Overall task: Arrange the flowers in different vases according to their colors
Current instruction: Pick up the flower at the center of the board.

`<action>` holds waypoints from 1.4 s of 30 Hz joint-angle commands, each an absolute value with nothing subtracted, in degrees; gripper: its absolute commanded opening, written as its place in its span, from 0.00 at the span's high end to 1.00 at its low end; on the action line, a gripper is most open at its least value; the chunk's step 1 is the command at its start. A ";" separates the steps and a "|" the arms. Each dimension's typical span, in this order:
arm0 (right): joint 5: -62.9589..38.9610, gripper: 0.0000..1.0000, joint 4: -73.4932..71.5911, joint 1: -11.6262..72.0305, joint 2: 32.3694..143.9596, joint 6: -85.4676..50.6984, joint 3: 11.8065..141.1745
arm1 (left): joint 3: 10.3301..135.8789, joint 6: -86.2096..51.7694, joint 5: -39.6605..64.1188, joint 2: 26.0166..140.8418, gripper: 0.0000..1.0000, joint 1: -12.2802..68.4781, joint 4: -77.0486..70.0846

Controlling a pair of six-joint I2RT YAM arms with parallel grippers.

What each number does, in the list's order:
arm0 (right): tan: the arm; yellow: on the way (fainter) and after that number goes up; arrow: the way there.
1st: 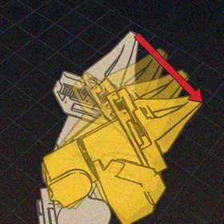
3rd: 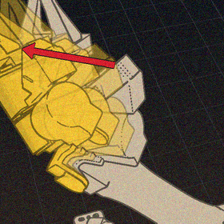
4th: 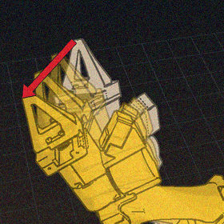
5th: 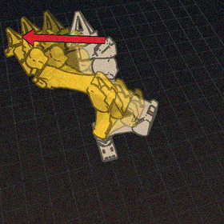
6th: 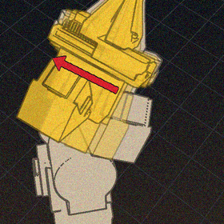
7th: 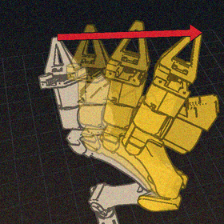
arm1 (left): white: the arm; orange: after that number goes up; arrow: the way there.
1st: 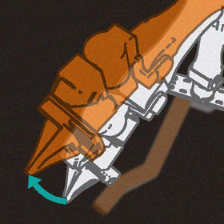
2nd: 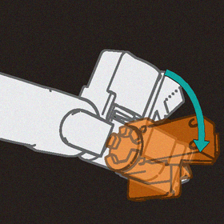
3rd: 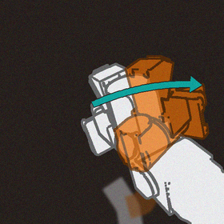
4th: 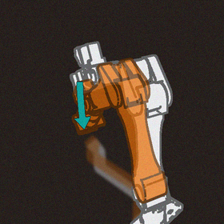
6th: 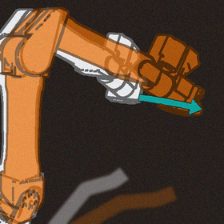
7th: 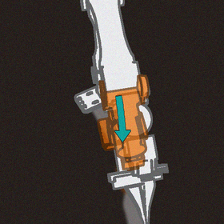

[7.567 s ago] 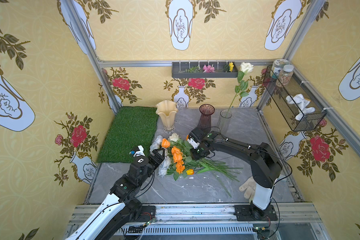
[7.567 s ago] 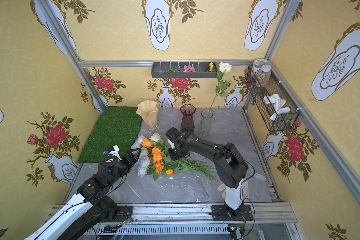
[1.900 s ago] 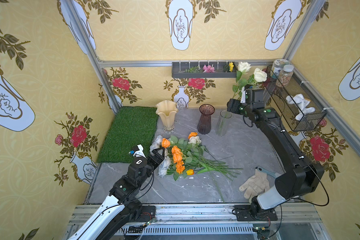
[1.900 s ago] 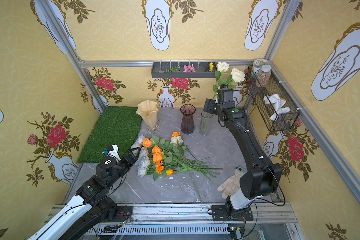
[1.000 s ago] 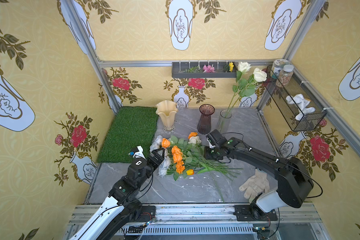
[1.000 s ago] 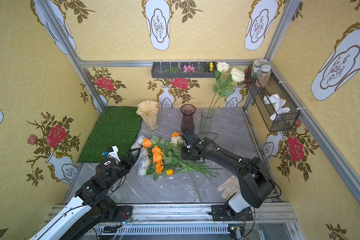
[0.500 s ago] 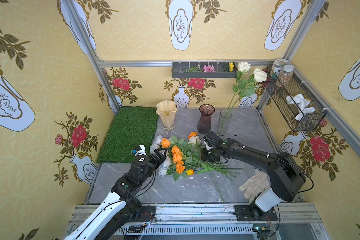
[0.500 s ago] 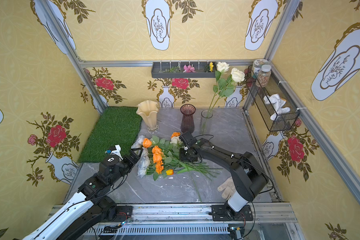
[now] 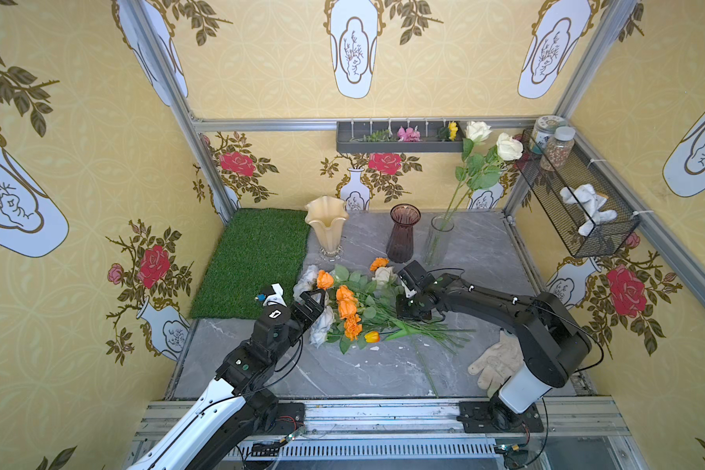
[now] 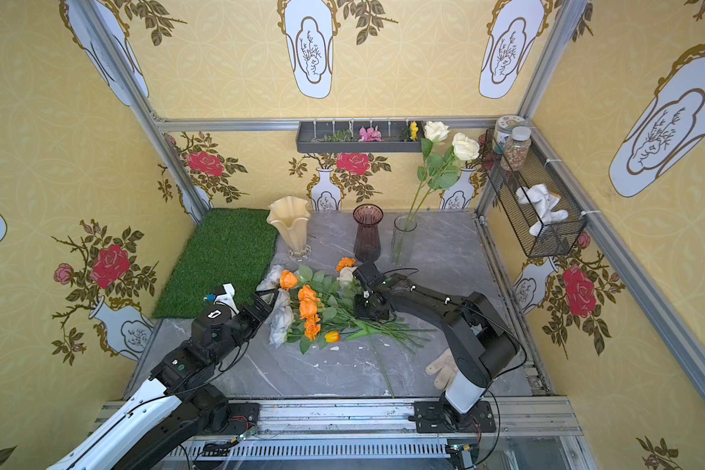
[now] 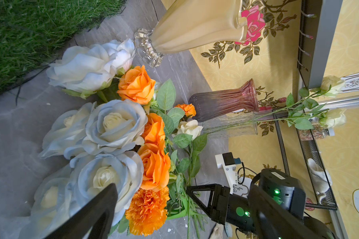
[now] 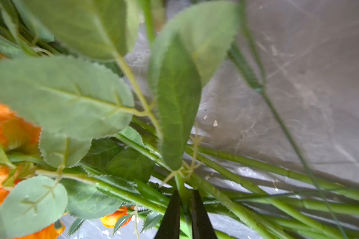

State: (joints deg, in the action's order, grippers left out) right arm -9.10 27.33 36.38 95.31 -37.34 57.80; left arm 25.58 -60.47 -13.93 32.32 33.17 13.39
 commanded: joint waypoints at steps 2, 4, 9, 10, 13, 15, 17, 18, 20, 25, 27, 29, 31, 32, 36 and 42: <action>-8.29 0.92 26.72 36.95 95.38 -36.85 58.39 | 25.34 -60.18 -14.33 32.34 0.00 33.07 12.77; -7.83 0.96 27.23 37.42 95.54 -36.12 59.18 | 25.38 -60.18 -14.33 32.52 0.00 33.11 12.79; -3.26 1.00 32.11 40.25 95.66 -31.44 64.60 | 25.54 -60.16 -14.33 32.95 0.00 33.13 12.70; -1.68 1.00 34.32 41.04 95.96 -30.06 66.41 | 25.61 -60.19 -14.26 33.09 0.00 33.11 12.63; -0.01 1.00 39.24 42.09 96.07 -27.41 70.54 | 25.59 -60.12 -14.30 33.27 0.00 33.13 12.48; 0.07 1.00 40.69 42.09 94.88 -26.16 71.99 | 25.50 -60.11 -14.32 33.15 0.00 33.13 12.34; 0.54 1.00 41.51 41.98 92.99 -25.07 73.23 | 25.50 -60.11 -14.46 33.06 0.00 33.12 12.28; 1.01 1.00 41.74 41.87 91.84 -24.38 73.92 | 25.40 -60.11 -14.47 32.97 0.00 33.13 12.13; 1.78 1.00 41.30 41.60 89.40 -22.99 75.07 | 25.33 -60.07 -14.49 32.80 0.00 33.13 12.07; 2.67 1.00 31.52 38.37 80.23 -19.89 73.97 | 25.22 -60.01 -14.58 32.59 0.00 33.09 12.05; 1.53 1.00 26.76 35.00 76.88 -19.80 73.17 | 25.25 -59.99 -14.53 32.52 0.00 33.13 12.08; 0.73 1.00 22.18 31.10 74.26 -19.48 73.21 | 25.15 -59.97 -14.59 32.36 0.00 33.13 12.09; 1.55 1.00 18.55 28.02 72.76 -18.39 74.11 | 25.06 -59.88 -14.70 32.21 0.00 33.09 11.93; 2.10 1.00 16.97 26.83 72.39 -17.69 74.72 | 24.97 -59.94 -14.74 32.10 0.00 33.12 11.92; 5.36 1.00 9.14 21.24 72.22 -16.15 77.51 | 24.83 -59.60 -14.87 32.07 0.00 33.13 11.36; 10.45 1.00 -6.91 16.89 73.64 -12.55 76.40 | 25.40 -58.81 -14.80 33.38 0.00 33.09 10.93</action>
State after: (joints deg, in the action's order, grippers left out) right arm 7.33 5.80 17.67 72.93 -15.79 76.82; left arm 25.21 -60.01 -14.37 32.95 33.17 13.06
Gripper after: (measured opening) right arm 0.069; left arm 0.999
